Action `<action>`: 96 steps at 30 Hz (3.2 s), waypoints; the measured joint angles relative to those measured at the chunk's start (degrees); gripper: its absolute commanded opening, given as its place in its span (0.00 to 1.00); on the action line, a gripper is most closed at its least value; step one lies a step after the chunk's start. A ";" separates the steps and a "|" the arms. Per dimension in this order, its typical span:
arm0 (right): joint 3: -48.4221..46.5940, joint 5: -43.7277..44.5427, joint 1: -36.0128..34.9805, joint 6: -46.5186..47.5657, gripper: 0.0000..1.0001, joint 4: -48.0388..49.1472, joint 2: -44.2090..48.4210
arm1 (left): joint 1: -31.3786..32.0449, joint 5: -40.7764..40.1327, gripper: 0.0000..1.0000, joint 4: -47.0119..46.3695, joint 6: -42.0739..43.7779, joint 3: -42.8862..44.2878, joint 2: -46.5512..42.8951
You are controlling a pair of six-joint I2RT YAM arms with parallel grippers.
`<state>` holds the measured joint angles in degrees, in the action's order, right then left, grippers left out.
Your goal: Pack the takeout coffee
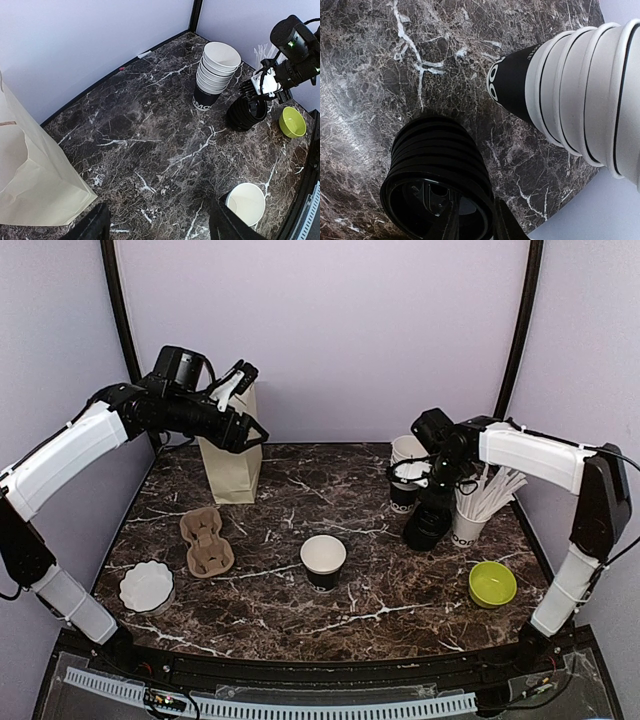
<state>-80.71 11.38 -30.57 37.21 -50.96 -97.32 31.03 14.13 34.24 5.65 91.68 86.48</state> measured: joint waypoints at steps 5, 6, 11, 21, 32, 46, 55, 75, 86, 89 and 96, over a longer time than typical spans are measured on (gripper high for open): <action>-0.31 0.04 0.00 0.17 0.22 -0.13 -0.26 | 0.00 0.02 0.70 -0.20 -0.02 -0.81 0.00; -0.39 0.04 0.00 0.22 0.23 -0.26 -0.35 | 0.00 0.02 0.70 -0.31 -0.02 -0.98 -0.02; -1.46 0.02 0.00 0.57 0.25 -1.42 -1.66 | 0.00 0.09 0.70 -0.35 -0.02 -1.09 0.00; -2.27 0.02 -0.02 1.40 0.25 -3.23 -3.19 | 0.00 0.31 0.70 -0.46 -0.02 -2.27 -0.02; -4.20 0.17 -1.31 1.53 0.27 -5.03 -3.19 | 0.00 0.39 0.70 -1.38 -0.02 -2.69 -0.04; -2.36 -10.62 -2.71 4.63 0.28 -7.43 8.70 | 0.00 0.50 0.70 -1.46 -0.46 -2.69 -0.04; 10.29 -17.81 -3.32 7.93 0.33 -8.15 14.62 | 0.00 1.01 0.71 -2.51 -1.55 -2.69 -0.02; 15.93 -9.46 -3.56 6.21 0.33 0.63 11.28 | 0.00 0.90 0.74 -2.89 -1.86 -2.69 0.72; 16.26 -5.73 -3.56 3.98 0.22 3.61 9.62 | 0.00 1.44 0.74 -3.39 -1.86 -2.71 0.74; 16.26 -5.51 -3.56 3.32 0.13 3.91 9.16 | 0.00 1.53 0.74 -3.89 -1.88 -2.84 0.74; 15.91 -5.68 -3.56 2.36 0.06 3.67 8.92 | 0.00 1.53 0.74 -4.26 -1.95 -3.54 0.74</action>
<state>-64.79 5.69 -34.13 39.57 -47.29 -88.40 31.03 15.66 29.98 3.70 88.14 87.22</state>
